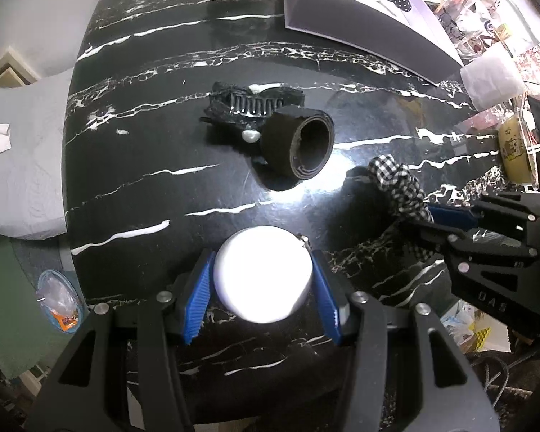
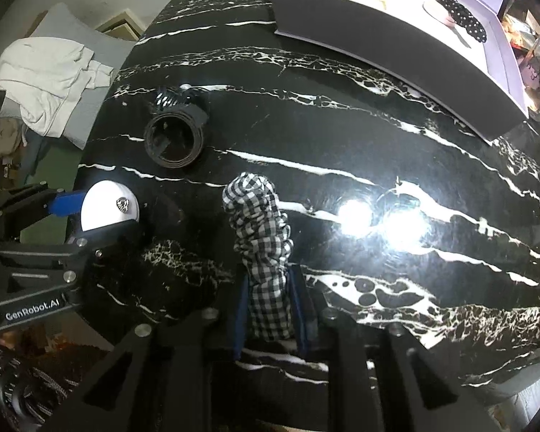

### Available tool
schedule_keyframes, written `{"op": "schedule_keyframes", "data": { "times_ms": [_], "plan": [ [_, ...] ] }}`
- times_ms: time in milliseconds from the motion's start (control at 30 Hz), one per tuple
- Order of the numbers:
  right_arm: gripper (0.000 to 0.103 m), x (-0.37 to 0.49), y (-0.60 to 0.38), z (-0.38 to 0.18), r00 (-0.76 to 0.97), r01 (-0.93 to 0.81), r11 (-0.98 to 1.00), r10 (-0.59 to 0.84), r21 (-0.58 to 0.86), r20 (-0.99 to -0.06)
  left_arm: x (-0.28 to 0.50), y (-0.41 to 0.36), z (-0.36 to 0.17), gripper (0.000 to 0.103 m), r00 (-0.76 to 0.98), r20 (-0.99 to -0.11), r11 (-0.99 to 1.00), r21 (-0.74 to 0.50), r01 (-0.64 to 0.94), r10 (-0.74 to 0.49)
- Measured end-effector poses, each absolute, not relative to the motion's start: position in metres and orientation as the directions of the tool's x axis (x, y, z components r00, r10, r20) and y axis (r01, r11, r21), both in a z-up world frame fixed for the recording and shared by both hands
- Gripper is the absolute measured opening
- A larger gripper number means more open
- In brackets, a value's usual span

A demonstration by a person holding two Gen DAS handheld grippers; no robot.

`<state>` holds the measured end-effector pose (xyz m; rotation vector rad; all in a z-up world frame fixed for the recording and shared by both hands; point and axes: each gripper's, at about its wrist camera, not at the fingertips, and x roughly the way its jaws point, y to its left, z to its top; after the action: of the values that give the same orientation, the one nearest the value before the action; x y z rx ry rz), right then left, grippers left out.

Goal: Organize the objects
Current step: 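Lift the white ornament and gingham scrunchie off the table with both tools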

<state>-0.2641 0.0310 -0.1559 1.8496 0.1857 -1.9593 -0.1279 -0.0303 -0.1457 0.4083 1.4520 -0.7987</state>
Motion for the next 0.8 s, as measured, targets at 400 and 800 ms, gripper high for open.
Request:
{"op": "schedule_keyframes", "data": {
  "times_ms": [400,800],
  "plan": [
    [0.021,-0.266,0.015,-0.12,-0.074,0.428,-0.885,-0.237,0.183,-0.969,-0.113,-0.03,-0.113,0.051,-0.021,-0.968,0.691,-0.194,0.696,-0.251],
    [0.021,-0.277,0.018,-0.081,-0.156,0.427,-0.888,-0.257,0.17,-0.954,-0.098,-0.042,-0.072,0.051,0.03,-0.957,0.67,-0.18,0.72,-0.289]
  ]
}}
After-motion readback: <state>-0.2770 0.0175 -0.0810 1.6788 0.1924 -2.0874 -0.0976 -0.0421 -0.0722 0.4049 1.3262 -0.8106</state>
